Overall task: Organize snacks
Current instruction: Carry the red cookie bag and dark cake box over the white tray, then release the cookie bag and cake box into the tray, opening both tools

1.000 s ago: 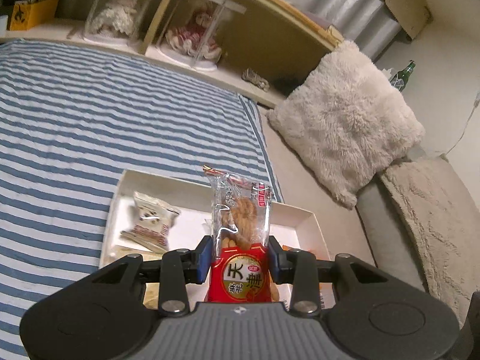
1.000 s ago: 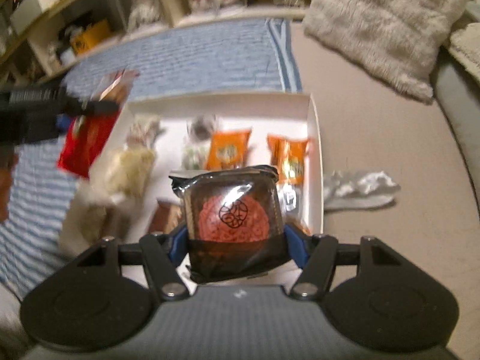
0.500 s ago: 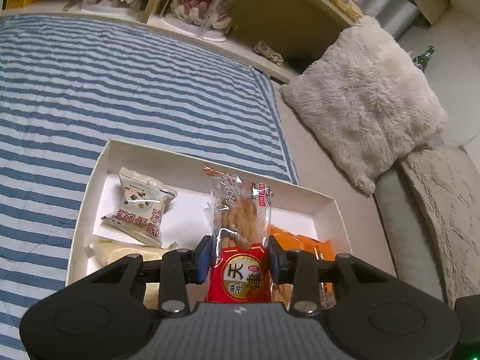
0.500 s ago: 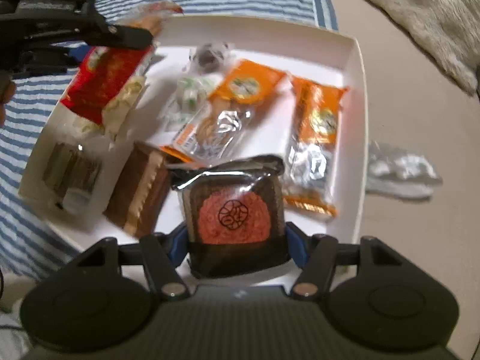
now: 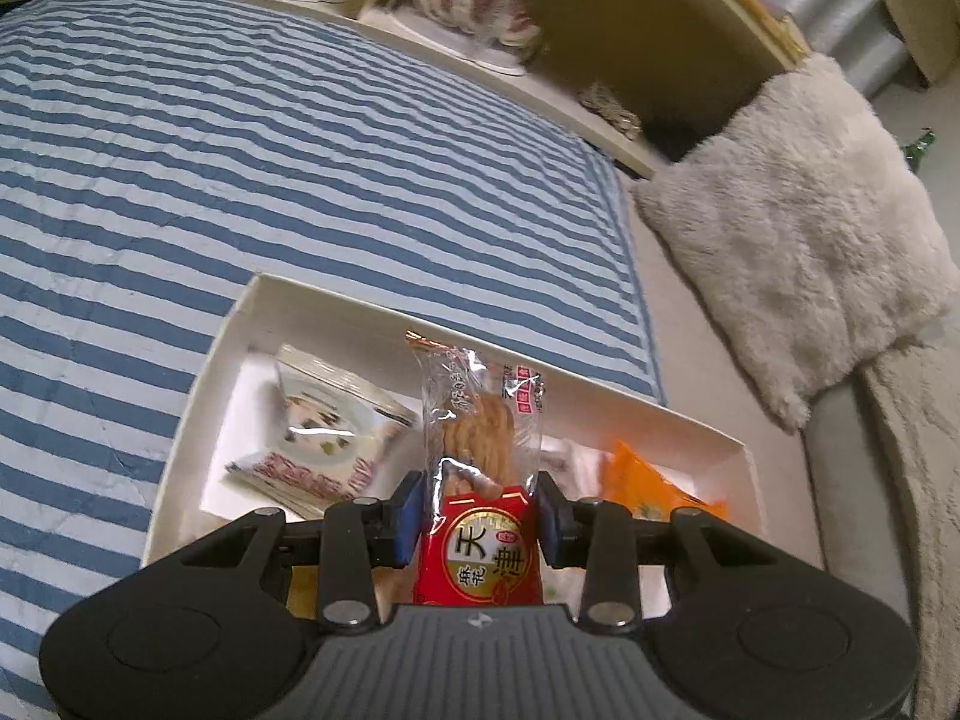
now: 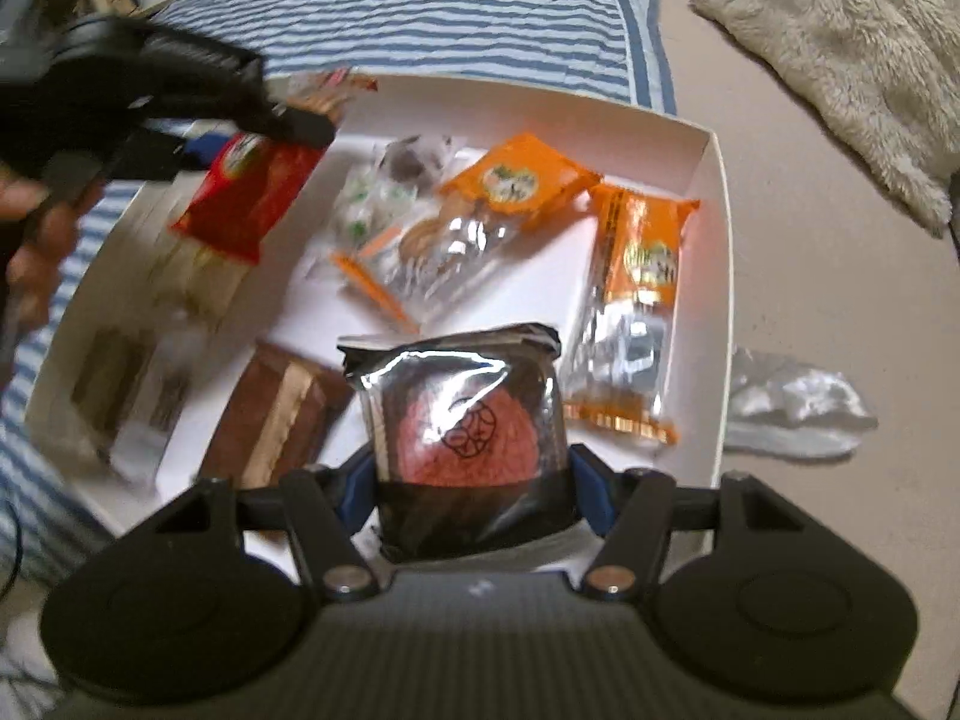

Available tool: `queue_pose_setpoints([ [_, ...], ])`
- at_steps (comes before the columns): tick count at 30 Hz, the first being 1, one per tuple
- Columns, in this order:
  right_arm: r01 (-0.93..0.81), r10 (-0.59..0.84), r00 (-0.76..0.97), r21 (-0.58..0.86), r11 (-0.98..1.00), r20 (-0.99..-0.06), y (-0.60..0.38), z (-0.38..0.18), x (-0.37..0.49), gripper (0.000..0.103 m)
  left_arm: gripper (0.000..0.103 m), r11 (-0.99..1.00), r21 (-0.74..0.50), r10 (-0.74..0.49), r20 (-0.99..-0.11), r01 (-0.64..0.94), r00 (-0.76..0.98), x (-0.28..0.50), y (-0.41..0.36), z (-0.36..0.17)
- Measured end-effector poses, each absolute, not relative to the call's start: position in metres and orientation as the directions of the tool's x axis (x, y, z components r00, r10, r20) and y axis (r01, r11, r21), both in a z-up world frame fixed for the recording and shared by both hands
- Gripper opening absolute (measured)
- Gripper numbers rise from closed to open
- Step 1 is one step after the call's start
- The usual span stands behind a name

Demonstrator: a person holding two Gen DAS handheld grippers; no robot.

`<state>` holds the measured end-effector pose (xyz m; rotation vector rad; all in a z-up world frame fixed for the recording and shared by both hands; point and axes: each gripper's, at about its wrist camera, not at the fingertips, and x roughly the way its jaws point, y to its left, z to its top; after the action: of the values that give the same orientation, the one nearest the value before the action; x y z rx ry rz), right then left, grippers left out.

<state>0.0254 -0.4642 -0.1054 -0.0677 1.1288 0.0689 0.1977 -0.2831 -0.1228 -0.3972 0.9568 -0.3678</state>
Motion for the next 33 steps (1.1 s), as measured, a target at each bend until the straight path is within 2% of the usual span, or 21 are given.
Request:
queue_pose_setpoints([
  [4,-0.091,0.034,0.427,-0.005,0.996,-0.904,-0.469,-0.103,0.004,0.07,0.04,0.884,-0.453,-0.441,-0.726,0.115,0.527,0.202,-0.287,-0.132],
  [12,-0.091,0.051,0.442,0.012,0.996,-0.896,-0.472,-0.093,-0.014,0.07,0.04,0.835,-0.543,-0.512,-0.708,0.088,0.486,0.201,-0.302,-0.147],
  [17,-0.085,0.058,0.46,0.021,0.996,-0.886,-0.473,-0.091,-0.015,0.07,0.04,0.842,-0.533,-0.496,-0.706,0.082,0.505,0.201,-0.298,-0.143],
  [20,-0.046,0.06,0.471,0.043,0.998,-0.88,-0.474,-0.089,-0.013,0.072,0.044,0.85,-0.517,-0.491,-0.705,0.104,0.511,0.202,-0.296,-0.138],
  [23,0.007,0.079,0.459,0.093,0.996,-0.885,-0.479,-0.091,-0.009,0.083,0.049,0.86,-0.494,-0.485,-0.711,0.13,0.51,0.201,-0.296,-0.132],
  [24,0.015,0.087,0.463,0.106,0.994,-0.882,-0.48,-0.09,-0.01,0.085,0.056,0.861,-0.49,-0.485,-0.711,0.137,0.509,0.201,-0.295,-0.13],
  [28,0.036,0.073,0.473,0.102,0.994,-0.878,-0.481,-0.086,-0.013,0.086,0.071,0.861,-0.475,-0.496,-0.706,0.181,0.506,0.195,-0.296,-0.12],
  [33,0.051,0.061,0.472,0.096,0.994,-0.88,-0.481,-0.082,-0.021,0.086,0.08,0.867,-0.44,-0.495,-0.706,0.234,0.506,0.184,-0.298,-0.108],
])
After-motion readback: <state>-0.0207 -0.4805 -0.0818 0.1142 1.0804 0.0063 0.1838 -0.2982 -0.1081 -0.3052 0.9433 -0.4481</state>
